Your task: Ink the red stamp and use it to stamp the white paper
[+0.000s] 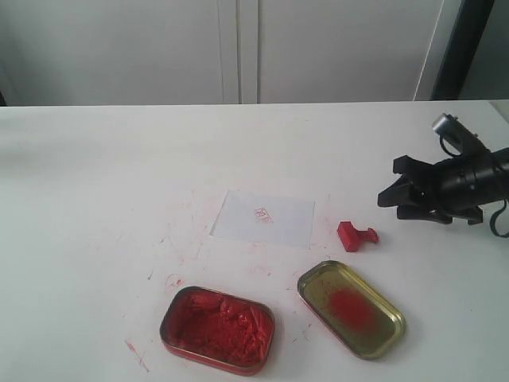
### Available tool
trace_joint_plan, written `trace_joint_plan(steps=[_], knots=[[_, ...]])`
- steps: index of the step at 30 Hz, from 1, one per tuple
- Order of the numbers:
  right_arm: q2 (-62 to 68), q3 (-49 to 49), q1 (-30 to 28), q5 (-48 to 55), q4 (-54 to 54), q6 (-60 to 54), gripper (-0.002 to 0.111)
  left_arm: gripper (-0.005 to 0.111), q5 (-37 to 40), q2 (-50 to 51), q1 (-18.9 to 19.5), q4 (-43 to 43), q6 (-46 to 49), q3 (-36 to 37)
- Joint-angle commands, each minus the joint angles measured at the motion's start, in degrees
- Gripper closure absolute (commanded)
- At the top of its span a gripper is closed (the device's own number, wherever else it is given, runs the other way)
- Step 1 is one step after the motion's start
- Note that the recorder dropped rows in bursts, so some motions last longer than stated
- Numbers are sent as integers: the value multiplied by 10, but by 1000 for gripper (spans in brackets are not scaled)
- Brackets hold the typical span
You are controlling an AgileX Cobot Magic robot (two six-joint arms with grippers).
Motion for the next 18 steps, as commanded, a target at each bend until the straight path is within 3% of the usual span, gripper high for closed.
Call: trace_joint_plan(steps=[1,5,18], knots=[[-45,2,-7,23,-37,-9,87,107,4,-2,1,-4,0,4],[-80,2,-7,46,-82,8,108,107,4,-2,1,-4,0,4],[-190,2,-7,53,-279,188,108,107,4,-2,1,-4,0,4]])
